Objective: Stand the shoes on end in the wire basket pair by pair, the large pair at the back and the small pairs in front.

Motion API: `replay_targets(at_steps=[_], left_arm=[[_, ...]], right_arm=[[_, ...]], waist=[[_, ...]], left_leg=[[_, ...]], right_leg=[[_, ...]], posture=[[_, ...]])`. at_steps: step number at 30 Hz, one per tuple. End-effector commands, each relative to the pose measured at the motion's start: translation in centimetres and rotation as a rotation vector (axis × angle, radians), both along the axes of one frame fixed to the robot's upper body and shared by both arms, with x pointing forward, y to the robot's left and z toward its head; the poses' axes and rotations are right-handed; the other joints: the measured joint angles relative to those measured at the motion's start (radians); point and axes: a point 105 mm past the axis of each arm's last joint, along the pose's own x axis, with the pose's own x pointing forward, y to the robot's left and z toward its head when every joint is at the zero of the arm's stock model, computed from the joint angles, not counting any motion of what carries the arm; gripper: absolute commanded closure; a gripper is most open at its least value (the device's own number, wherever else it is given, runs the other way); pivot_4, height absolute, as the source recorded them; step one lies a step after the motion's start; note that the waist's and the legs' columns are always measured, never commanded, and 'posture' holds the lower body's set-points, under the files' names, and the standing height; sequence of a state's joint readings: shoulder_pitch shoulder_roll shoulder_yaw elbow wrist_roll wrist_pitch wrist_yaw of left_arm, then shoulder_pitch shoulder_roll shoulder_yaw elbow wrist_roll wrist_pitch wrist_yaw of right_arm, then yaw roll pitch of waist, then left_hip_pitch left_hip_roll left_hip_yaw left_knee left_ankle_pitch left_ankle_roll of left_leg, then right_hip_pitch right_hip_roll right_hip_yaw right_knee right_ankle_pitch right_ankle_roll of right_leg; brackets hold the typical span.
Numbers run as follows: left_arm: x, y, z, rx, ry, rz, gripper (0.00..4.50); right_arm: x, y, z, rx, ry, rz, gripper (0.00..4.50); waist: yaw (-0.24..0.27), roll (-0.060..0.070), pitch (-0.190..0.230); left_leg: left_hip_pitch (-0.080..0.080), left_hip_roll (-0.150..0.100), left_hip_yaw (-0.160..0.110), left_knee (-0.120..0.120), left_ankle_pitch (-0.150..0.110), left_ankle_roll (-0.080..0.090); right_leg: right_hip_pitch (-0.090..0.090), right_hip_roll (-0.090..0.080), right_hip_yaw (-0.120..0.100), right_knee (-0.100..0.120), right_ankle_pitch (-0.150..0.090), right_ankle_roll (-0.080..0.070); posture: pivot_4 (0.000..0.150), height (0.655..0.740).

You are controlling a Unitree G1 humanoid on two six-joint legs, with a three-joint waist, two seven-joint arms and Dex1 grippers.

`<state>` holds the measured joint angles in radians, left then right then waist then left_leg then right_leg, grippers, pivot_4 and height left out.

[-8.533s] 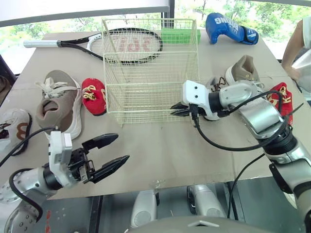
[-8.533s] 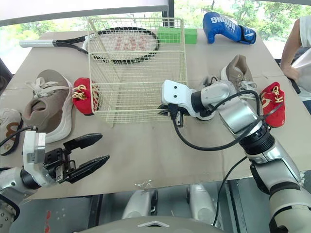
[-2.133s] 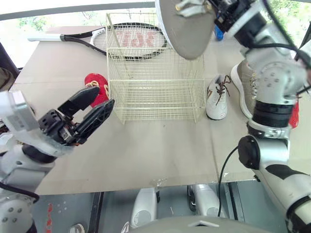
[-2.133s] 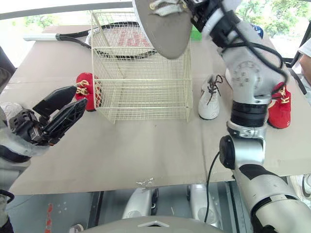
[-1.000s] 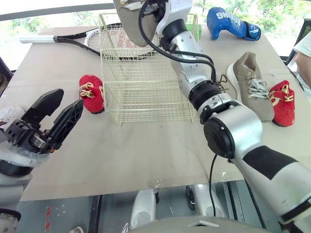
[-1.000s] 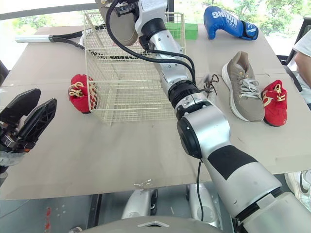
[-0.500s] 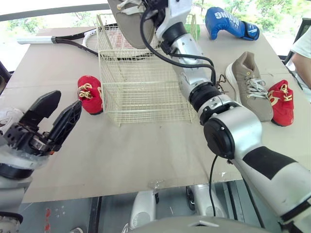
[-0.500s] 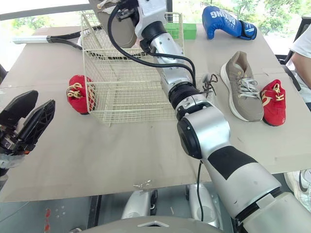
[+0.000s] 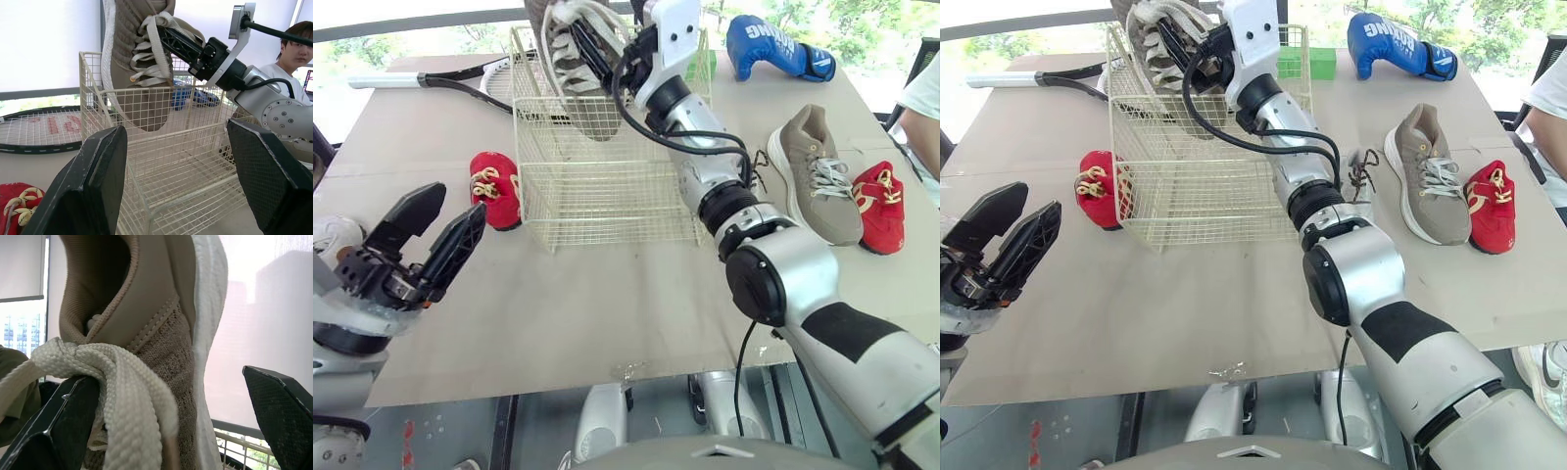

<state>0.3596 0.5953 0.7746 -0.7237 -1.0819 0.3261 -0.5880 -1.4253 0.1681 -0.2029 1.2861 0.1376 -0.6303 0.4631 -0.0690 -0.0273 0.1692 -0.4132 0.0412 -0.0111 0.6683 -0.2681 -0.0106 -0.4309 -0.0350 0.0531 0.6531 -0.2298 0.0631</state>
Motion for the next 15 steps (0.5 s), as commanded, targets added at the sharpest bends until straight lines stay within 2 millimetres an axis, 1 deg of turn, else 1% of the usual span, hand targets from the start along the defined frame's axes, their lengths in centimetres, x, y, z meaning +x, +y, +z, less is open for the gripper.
replay_targets(at_steps=[1,4,10,15], left_arm=[[-0.3,-0.2,0.2,0.007,-0.010,-0.016,0.99],[-0.2,-0.2,0.1,0.004,-0.001,-0.026,0.99],[0.8,-0.6,-0.4,-0.007,0.011,-0.074,0.99],[1.5,-1.0,-0.5,-0.009,0.013,-0.104,0.99]], right_arm=[[-0.8,0.1,0.8,0.015,-0.039,0.048,0.04],[-1.1,-0.7,0.4,-0.028,-0.058,0.097,0.04],[-3.3,-2.2,0.1,-0.045,-0.065,0.163,0.04],[-3.9,-2.3,-0.8,-0.179,-0.056,0.139,0.04]], waist=[[0.000,0.000,0.000],[0.001,0.000,0.000],[0.011,-0.002,-0.001],[0.009,-0.003,-0.002]], left_leg=[[0.000,0.000,0.000,0.000,0.000,0.000],[0.000,0.000,0.000,0.000,0.000,0.000],[0.000,0.000,-0.001,0.001,0.000,0.000],[0.001,0.000,-0.001,0.001,0.000,0.000]], right_leg=[[0.000,0.000,0.000,0.000,0.000,0.000],[0.000,0.000,0.000,0.000,0.000,0.000],[0.001,0.000,-0.001,0.002,0.000,0.000],[0.001,0.000,-0.001,0.003,0.000,0.000]], posture=[[0.150,0.7400],[0.150,0.7400],[0.150,0.7400],[0.150,0.7400]])
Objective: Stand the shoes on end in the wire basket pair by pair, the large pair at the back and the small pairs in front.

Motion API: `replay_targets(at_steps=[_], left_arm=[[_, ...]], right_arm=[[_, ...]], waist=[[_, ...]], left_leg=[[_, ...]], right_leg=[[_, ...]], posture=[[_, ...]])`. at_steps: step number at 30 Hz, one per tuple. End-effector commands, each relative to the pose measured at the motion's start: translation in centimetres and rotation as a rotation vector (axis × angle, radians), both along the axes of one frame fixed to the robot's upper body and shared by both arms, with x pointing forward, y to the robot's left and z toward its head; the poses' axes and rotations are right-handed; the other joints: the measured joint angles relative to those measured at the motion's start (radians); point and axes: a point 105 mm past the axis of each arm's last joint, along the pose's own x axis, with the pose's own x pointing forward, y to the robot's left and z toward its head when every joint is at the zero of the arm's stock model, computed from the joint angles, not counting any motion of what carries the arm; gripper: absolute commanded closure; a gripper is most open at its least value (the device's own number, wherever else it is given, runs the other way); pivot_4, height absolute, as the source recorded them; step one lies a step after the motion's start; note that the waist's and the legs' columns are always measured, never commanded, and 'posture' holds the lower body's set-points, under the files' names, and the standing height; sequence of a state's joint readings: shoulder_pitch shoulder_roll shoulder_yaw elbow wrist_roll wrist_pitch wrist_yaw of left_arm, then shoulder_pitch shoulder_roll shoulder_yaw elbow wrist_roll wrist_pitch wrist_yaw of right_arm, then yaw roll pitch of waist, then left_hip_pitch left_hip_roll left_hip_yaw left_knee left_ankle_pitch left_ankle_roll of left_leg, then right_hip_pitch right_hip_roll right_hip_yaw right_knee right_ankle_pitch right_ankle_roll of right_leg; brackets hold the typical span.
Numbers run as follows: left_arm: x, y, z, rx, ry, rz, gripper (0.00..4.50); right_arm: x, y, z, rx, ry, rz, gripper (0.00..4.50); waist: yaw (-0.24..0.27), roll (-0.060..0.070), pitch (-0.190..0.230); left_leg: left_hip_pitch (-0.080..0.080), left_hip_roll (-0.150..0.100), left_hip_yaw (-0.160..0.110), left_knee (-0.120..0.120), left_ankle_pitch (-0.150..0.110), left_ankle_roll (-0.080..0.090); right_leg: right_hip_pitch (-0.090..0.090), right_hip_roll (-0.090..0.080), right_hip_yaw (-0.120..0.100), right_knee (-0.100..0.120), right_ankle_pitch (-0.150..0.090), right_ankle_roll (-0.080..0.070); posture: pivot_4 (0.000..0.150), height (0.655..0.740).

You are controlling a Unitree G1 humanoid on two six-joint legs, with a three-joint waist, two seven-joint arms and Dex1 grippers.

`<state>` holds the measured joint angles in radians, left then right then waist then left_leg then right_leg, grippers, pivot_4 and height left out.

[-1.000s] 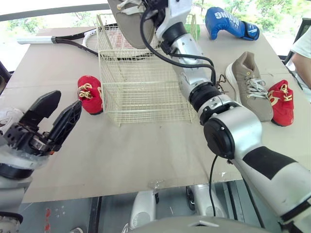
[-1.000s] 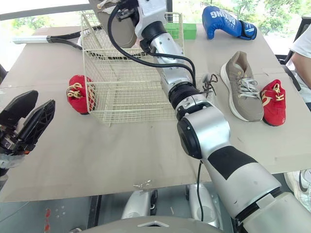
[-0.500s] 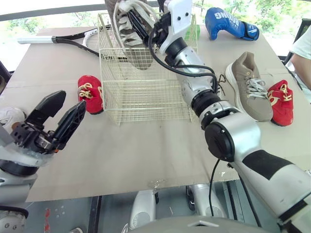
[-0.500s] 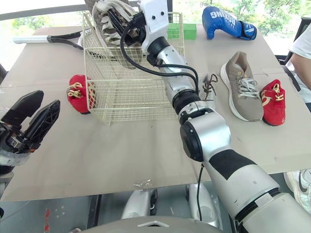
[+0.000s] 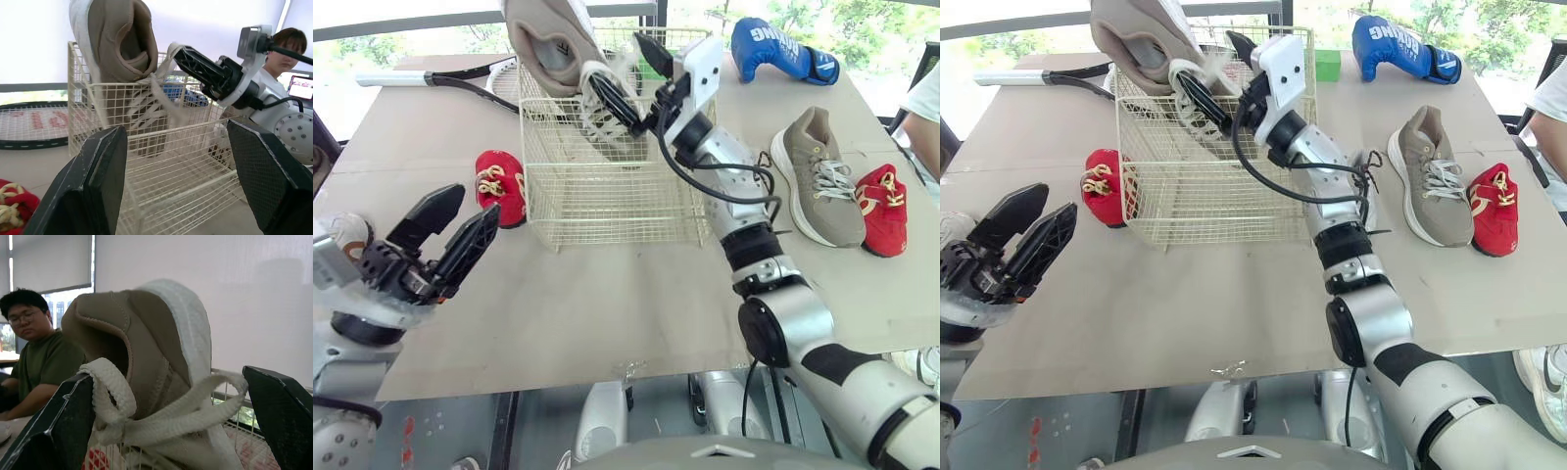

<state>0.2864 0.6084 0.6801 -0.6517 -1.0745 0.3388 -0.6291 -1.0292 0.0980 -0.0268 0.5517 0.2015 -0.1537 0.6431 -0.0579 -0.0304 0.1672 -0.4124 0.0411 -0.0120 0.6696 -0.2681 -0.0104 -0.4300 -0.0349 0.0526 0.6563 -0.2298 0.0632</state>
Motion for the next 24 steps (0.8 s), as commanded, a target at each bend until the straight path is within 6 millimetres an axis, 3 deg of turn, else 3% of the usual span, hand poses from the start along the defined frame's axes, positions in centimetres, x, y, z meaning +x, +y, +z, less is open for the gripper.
replay_targets(at_steps=[1,6,11,15,20,22,24], left_arm=[[0.1,-0.2,0.4,0.030,-0.018,-0.017,0.99],[0.1,-0.1,0.2,0.044,-0.011,-0.024,0.99],[-0.4,-1.6,-0.3,0.116,0.005,-0.095,0.99],[-0.7,-3.5,-0.3,0.149,0.023,-0.191,0.99],[-0.7,-6.1,-0.2,0.135,0.037,-0.331,0.99],[-0.3,-7.2,-0.2,0.127,0.047,-0.387,0.99],[0.4,-8.2,-0.3,0.125,0.056,-0.412,0.45]], right_arm=[[-1.4,0.3,2.2,-0.069,-0.084,-0.003,0.04],[-1.2,0.7,3.4,-0.182,-0.094,-0.098,0.04],[-3.6,1.2,3.6,-0.273,-0.052,0.109,0.04],[-5.0,-2.0,3.3,-0.267,-0.003,0.163,0.04],[-6.8,-7.9,2.3,-0.258,0.052,0.054,0.04],[-7.1,-10.8,2.1,-0.254,0.092,-0.086,0.04],[-7.7,-13.6,1.7,-0.282,0.098,-0.237,0.00]], waist=[[-0.003,-0.001,-0.001],[-0.006,-0.002,-0.001],[-0.002,-0.003,-0.002],[0.022,-0.003,-0.002],[0.046,-0.003,-0.002],[0.046,-0.002,-0.001],[0.047,-0.001,-0.001]], left_leg=[[0.000,0.000,0.000,0.000,0.000,0.000],[0.001,0.000,0.000,0.000,0.000,0.000],[0.000,0.000,0.000,-0.001,0.000,0.001],[0.000,0.000,0.000,-0.001,-0.002,0.003],[-0.001,0.000,-0.001,0.000,-0.002,0.004],[-0.001,0.000,-0.001,0.000,-0.002,0.004],[0.000,0.000,0.000,0.000,-0.002,0.004]], right_leg=[[0.000,0.000,0.000,0.000,0.000,0.000],[0.000,0.000,0.000,0.000,0.000,0.000],[0.000,0.000,0.000,-0.003,0.000,0.000],[0.000,0.000,0.000,-0.007,0.000,0.000],[0.002,0.000,-0.001,-0.008,0.000,0.000],[0.002,0.000,-0.001,-0.008,0.000,0.000],[0.001,0.000,0.000,-0.007,0.000,0.000]], posture=[[0.150,0.7400],[0.150,0.7400],[0.150,0.7400],[0.150,0.7400],[0.150,0.7400],[0.150,0.7400],[0.150,0.7400]])
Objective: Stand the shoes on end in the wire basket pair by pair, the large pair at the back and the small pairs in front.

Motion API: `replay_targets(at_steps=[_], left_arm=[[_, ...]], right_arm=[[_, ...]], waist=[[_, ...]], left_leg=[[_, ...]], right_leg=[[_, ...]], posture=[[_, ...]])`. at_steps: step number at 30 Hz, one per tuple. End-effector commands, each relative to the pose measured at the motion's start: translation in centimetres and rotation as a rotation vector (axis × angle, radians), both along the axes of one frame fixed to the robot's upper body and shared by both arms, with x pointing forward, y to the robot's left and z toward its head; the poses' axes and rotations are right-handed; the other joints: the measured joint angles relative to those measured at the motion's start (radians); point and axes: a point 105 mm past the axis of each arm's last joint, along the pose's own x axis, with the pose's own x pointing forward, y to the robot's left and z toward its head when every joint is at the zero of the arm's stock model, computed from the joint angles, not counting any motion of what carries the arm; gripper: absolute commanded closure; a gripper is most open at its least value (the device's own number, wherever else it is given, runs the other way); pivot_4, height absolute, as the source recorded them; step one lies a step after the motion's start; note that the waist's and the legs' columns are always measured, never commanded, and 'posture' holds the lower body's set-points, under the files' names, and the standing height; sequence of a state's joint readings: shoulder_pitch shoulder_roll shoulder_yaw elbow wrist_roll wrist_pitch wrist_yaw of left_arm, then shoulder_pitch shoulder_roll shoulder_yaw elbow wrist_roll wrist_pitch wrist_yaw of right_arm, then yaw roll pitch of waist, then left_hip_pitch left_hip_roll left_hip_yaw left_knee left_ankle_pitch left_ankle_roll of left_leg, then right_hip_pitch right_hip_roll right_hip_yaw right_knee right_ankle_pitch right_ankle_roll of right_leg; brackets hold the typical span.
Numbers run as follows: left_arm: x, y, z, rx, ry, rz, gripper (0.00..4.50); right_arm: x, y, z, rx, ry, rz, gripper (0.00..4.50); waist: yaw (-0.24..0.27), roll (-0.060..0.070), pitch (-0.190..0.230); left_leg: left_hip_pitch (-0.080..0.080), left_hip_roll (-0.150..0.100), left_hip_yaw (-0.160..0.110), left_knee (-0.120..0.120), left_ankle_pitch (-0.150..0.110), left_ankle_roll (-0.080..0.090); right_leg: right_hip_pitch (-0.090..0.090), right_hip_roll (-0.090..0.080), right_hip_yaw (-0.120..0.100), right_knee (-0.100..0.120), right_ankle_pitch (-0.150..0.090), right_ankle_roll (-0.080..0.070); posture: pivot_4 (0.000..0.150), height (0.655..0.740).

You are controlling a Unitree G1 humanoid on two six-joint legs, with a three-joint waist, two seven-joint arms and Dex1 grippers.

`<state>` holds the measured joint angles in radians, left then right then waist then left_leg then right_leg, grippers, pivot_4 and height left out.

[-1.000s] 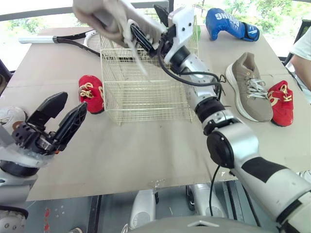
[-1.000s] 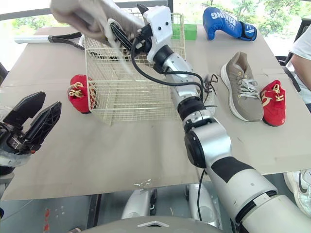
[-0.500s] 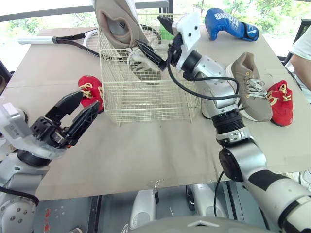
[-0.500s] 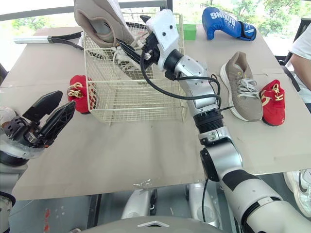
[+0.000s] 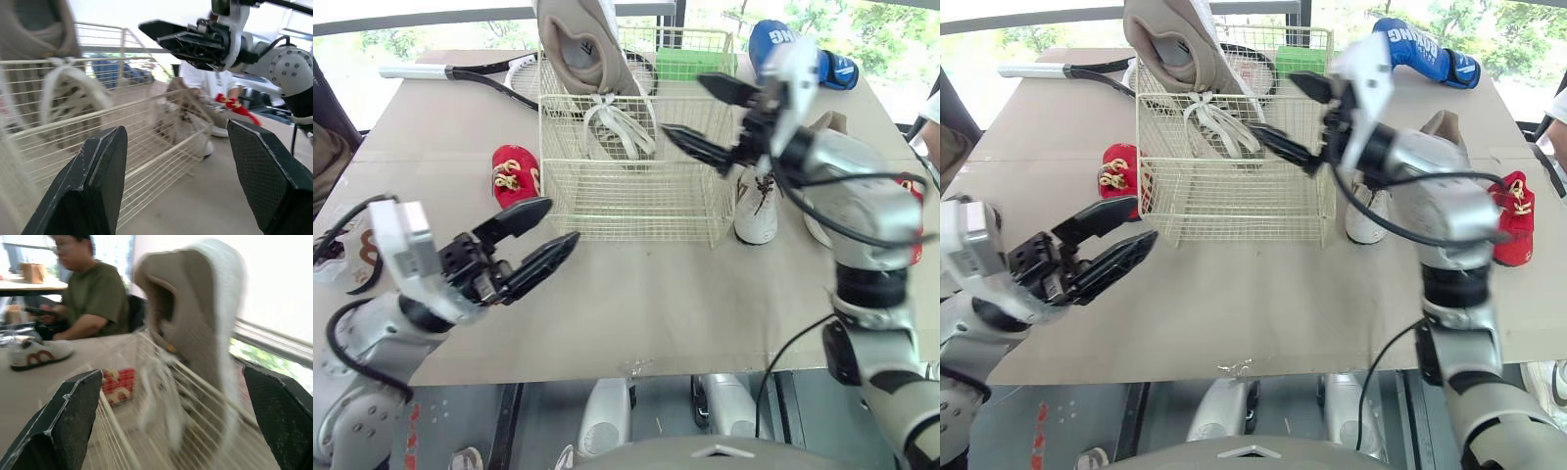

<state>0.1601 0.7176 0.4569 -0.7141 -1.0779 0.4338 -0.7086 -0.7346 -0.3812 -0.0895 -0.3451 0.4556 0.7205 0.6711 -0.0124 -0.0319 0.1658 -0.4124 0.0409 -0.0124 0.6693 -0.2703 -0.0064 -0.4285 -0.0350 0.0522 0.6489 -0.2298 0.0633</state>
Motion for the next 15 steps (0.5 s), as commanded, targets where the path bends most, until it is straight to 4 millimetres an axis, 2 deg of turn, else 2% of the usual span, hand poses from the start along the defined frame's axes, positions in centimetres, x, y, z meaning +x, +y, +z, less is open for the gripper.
replay_targets(at_steps=[1,4,6,8,12,15], left_arm=[[0.4,-2.1,0.3,0.002,0.003,-0.066,0.45],[1.1,-4.6,0.0,0.036,0.052,-0.154,0.45],[2.1,-5.4,-0.6,0.116,0.086,-0.097,0.45],[2.4,-5.9,-0.4,0.126,0.128,-0.138,0.45],[2.7,-6.1,0.2,0.117,0.156,-0.203,0.45],[2.9,-6.0,0.4,0.120,0.156,-0.203,0.45]], right_arm=[[-2.2,-3.7,1.5,-0.020,-0.094,-0.184,0.00],[-3.7,-7.8,-1.5,-0.134,0.041,-0.354,0.00],[-3.7,-11.1,-3.9,-0.234,0.181,-0.536,0.00],[-4.0,-13.7,-6.1,-0.267,0.322,-0.660,0.00],[-4.4,-17.4,-9.9,-0.276,0.492,-0.851,0.00],[-4.3,-18.7,-11.2,-0.284,0.521,-0.908,0.00]], waist=[[0.000,0.000,0.000],[0.001,0.000,-0.001],[0.001,0.000,-0.001],[-0.002,-0.001,-0.001],[-0.006,-0.001,-0.001],[-0.004,-0.001,-0.001]], left_leg=[[0.000,0.000,0.000,0.000,0.000,0.000],[0.000,0.000,0.000,0.000,0.000,0.000],[0.000,0.000,0.000,0.001,0.000,0.001],[0.001,-0.001,0.000,0.001,0.000,0.001],[0.014,0.000,0.001,-0.001,0.000,0.001],[0.016,0.000,0.001,-0.001,0.000,0.001]], right_leg=[[0.000,0.000,0.000,0.000,0.000,0.000],[0.001,0.000,0.000,0.000,0.000,0.000],[0.002,0.000,0.000,-0.001,0.000,0.000],[0.003,0.000,0.001,-0.002,0.000,0.000],[0.014,0.002,0.003,-0.002,-0.001,0.000],[0.016,0.002,0.003,-0.003,-0.001,0.000]], posture=[[0.150,0.7400],[0.150,0.7400],[0.150,0.7400],[0.150,0.7400],[0.150,0.7400],[0.150,0.7400]])
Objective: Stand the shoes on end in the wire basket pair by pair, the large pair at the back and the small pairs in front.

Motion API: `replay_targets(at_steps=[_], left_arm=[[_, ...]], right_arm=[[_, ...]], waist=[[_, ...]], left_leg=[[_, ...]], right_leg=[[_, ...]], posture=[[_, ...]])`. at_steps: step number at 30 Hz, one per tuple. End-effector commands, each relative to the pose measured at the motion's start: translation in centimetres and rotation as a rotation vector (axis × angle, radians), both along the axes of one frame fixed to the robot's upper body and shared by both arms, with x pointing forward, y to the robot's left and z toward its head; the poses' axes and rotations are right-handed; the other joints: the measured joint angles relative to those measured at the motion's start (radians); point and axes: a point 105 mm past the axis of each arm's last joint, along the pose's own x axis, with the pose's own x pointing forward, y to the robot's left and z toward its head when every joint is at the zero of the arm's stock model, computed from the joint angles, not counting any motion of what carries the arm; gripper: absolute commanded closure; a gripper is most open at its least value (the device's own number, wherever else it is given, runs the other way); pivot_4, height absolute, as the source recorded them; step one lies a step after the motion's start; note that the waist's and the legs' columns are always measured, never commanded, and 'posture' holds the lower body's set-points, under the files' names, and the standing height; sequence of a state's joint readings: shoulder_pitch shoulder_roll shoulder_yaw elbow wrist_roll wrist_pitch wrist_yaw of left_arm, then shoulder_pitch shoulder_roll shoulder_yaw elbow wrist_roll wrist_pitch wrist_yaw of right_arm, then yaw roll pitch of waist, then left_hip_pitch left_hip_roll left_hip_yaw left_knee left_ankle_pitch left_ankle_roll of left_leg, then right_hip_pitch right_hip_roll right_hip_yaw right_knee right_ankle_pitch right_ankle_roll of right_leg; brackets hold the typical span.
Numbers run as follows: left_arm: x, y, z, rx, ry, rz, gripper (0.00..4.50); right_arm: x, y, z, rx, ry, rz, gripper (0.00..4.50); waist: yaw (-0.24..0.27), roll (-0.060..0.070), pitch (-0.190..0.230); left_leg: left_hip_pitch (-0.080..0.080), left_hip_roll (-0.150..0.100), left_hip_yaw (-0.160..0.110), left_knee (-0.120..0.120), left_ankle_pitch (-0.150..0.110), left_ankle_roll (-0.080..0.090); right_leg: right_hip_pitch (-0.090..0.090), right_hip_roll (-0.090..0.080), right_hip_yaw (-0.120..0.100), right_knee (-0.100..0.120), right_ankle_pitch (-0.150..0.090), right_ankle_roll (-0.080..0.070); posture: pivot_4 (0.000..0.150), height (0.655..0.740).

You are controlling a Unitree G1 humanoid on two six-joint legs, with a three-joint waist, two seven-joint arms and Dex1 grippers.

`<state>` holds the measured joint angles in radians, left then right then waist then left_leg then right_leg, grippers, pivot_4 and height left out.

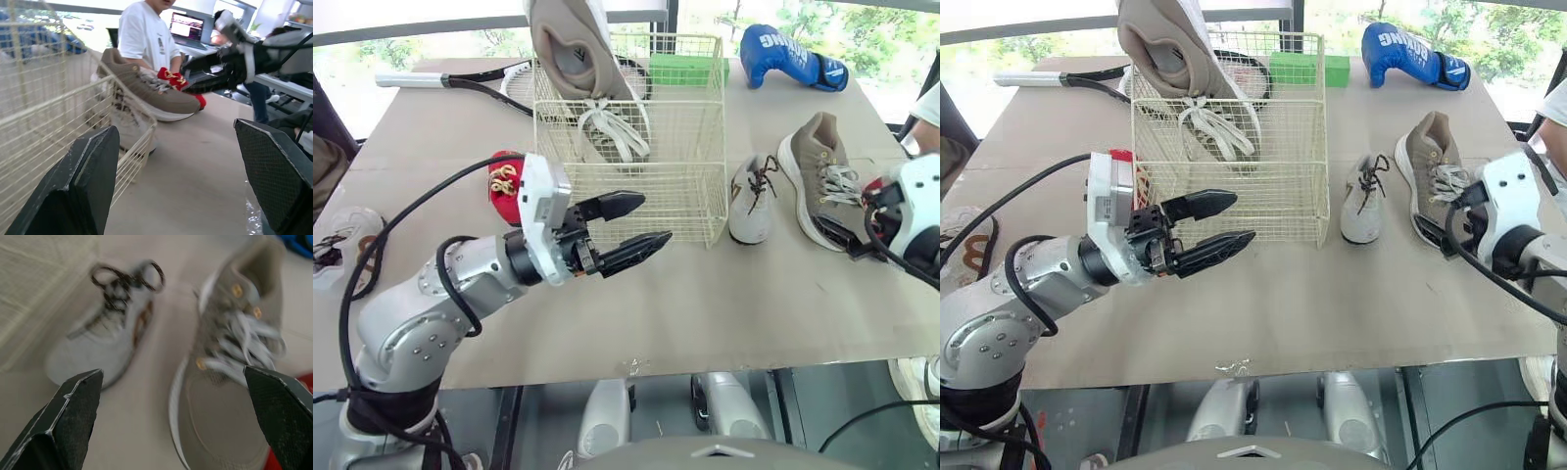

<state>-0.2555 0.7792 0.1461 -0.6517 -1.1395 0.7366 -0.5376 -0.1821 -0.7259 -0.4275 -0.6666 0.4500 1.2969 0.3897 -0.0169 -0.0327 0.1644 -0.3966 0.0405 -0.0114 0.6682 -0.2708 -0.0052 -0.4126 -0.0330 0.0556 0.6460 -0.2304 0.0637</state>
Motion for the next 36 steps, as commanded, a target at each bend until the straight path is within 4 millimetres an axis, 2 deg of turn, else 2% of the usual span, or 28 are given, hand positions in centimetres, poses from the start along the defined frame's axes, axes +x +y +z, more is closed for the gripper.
replay_targets(at_steps=[1,7,12,23,36], left_arm=[[-0.1,0.1,0.5,-0.009,-0.009,-0.013,0.45],[0.0,0.3,0.6,-0.006,-0.001,-0.002,0.45],[0.2,0.4,0.6,-0.007,-0.002,0.001,0.45],[0.2,0.6,0.8,0.005,-0.015,0.008,0.45],[-0.1,0.7,1.0,0.008,-0.018,0.019,0.45]], right_arm=[[0.2,-1.8,-0.2,-0.018,-0.025,-0.088,0.00],[0.2,-2.6,-1.3,-0.020,-0.011,-0.113,0.00],[0.4,-3.0,-1.3,0.046,-0.058,-0.172,0.00],[2.2,-1.8,-0.3,0.016,-0.110,-0.108,0.00],[2.7,-1.2,-0.2,0.014,-0.115,-0.081,0.00]], waist=[[0.001,0.000,0.000],[0.005,0.000,0.000],[0.004,0.000,0.000],[0.004,0.000,0.000],[0.004,0.000,0.000]], left_leg=[[0.000,0.000,0.000,0.001,0.000,0.000],[-0.001,0.000,0.001,0.001,0.000,0.000],[-0.001,0.000,0.001,0.001,0.000,0.000],[-0.001,0.000,0.001,0.001,0.000,0.000],[-0.001,0.000,0.000,0.000,0.000,0.000]], right_leg=[[0.000,0.000,0.000,0.000,0.000,0.000],[0.000,0.000,0.001,-0.001,0.000,0.000],[0.000,0.000,0.001,-0.001,0.000,0.000],[0.000,0.000,0.001,-0.001,0.000,0.000],[0.000,0.000,0.001,-0.001,0.000,0.000]], posture=[[0.150,0.7400],[0.150,0.7400],[0.150,0.7400],[0.150,0.7400],[0.150,0.7400]])
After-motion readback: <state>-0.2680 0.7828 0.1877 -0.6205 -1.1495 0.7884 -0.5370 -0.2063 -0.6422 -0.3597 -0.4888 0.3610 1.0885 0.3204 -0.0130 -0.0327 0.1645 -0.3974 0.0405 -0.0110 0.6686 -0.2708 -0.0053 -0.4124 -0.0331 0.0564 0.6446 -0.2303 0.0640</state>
